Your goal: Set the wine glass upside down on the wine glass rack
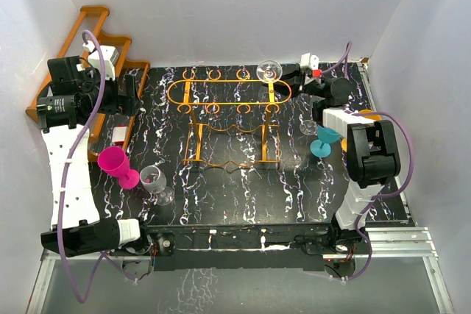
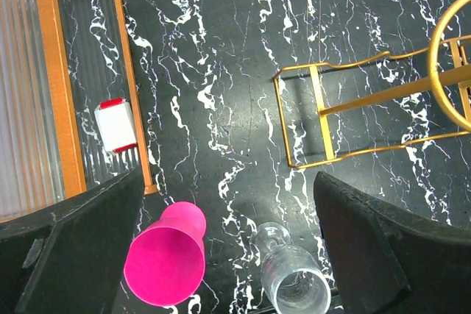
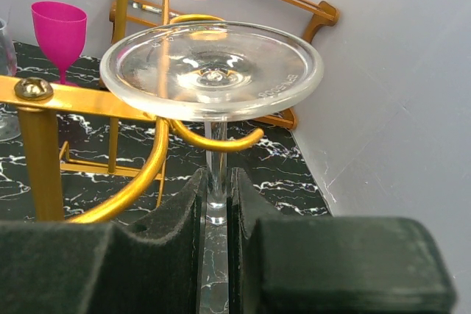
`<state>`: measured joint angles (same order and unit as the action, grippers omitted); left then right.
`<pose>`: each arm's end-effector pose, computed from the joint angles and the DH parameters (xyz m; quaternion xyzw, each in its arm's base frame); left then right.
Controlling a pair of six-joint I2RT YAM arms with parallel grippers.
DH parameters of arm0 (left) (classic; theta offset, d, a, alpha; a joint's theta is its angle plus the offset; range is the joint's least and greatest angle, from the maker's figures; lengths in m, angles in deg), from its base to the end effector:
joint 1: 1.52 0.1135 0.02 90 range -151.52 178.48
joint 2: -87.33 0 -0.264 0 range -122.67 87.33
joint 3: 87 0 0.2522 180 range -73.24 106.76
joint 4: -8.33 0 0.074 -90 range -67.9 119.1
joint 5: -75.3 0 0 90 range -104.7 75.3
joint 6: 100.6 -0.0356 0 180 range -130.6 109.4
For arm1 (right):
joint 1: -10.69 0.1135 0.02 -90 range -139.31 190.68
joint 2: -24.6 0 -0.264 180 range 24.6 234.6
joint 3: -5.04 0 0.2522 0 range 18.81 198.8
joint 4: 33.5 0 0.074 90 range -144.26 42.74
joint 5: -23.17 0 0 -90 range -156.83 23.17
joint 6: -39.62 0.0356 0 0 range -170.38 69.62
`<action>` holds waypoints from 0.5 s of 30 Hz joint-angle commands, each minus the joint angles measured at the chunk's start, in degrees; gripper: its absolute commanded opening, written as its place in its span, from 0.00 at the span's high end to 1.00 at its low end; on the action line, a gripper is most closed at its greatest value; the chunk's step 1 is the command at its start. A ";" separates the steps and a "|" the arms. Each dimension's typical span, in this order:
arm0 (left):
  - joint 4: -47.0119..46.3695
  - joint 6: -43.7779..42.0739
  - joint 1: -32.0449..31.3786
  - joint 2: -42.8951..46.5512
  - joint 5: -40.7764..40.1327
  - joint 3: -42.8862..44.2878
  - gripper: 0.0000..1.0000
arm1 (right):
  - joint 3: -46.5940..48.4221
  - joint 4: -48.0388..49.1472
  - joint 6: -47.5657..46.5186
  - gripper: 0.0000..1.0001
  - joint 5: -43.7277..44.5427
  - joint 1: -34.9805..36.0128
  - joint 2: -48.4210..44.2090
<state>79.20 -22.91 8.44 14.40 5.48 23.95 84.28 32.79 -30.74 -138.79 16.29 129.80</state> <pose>0.2301 0.0279 0.4629 0.1015 0.8627 -0.0600 0.4918 0.3757 0.0708 0.3129 -0.4876 0.4025 0.4012 0.6627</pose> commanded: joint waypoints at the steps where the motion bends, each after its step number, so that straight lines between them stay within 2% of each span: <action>1: -0.60 0.64 0.24 0.55 0.60 -0.26 0.03 | 0.35 5.74 -0.52 0.92 1.47 -0.07 -1.55; 5: -1.47 1.29 0.24 0.89 -0.97 -0.89 0.03 | -1.47 5.75 -0.70 0.92 1.69 -0.39 -2.75; 10: -1.41 2.95 0.34 0.26 -7.00 -0.22 0.03 | -4.34 5.03 -1.23 0.92 1.59 -0.97 -4.44; 15: 11.67 -0.15 0.51 -5.16 -13.74 9.14 0.03 | -6.33 4.86 -1.70 0.88 2.29 -1.10 -4.84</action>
<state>80.92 -21.29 8.50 12.52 -1.82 25.85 79.05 33.66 -30.98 -137.57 15.55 127.47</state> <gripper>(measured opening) 0.970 0.141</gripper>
